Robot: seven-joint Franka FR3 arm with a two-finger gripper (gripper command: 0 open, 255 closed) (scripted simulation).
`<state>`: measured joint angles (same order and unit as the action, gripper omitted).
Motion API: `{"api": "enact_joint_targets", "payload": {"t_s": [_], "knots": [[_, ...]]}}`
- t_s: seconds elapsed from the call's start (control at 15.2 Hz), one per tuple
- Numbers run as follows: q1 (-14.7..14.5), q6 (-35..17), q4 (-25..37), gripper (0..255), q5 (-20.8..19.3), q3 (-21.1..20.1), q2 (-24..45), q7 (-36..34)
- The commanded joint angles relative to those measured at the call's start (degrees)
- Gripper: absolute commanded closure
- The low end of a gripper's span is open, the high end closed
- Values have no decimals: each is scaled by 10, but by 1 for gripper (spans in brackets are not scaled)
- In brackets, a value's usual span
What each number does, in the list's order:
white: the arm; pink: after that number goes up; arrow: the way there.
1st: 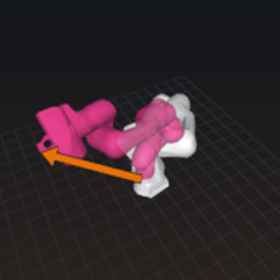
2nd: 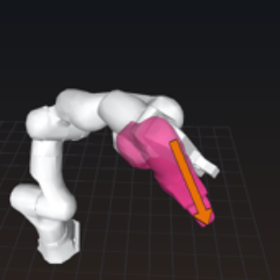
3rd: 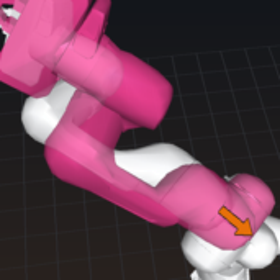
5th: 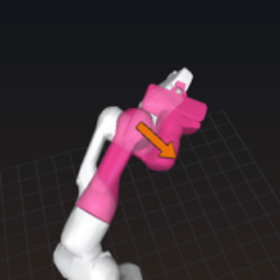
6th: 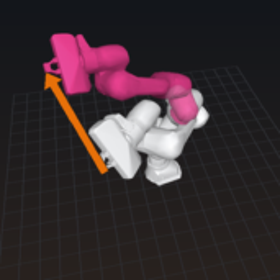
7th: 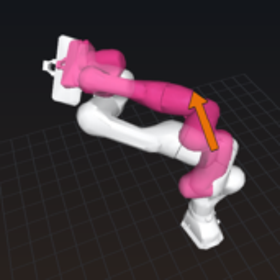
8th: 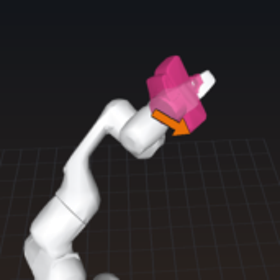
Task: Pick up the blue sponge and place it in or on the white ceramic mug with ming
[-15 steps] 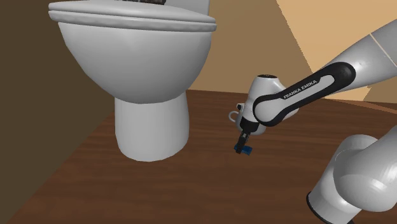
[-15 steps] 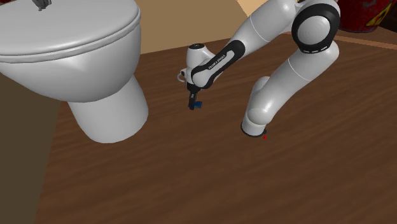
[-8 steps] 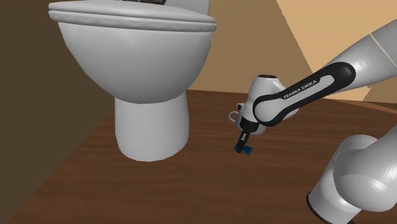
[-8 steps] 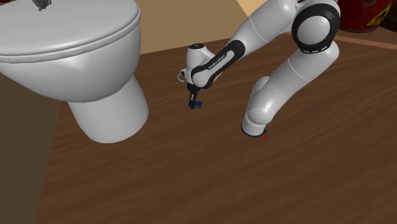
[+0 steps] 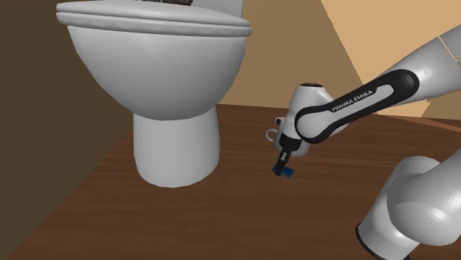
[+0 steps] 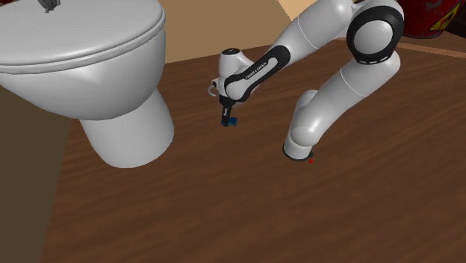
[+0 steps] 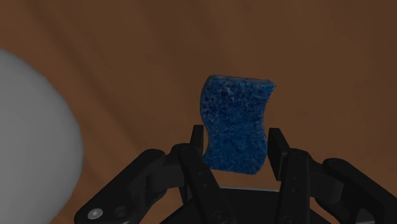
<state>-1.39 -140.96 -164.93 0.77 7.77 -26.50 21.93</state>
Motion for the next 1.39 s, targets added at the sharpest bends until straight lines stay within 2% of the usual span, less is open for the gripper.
{"api": "enact_joint_targets", "payload": {"t_s": [0.0, 1.32], "knots": [[2, 21, 6, 255, -2, -2, -15, -2], [8, 221, 102, 255, -8, -15, -120, -18]]}}
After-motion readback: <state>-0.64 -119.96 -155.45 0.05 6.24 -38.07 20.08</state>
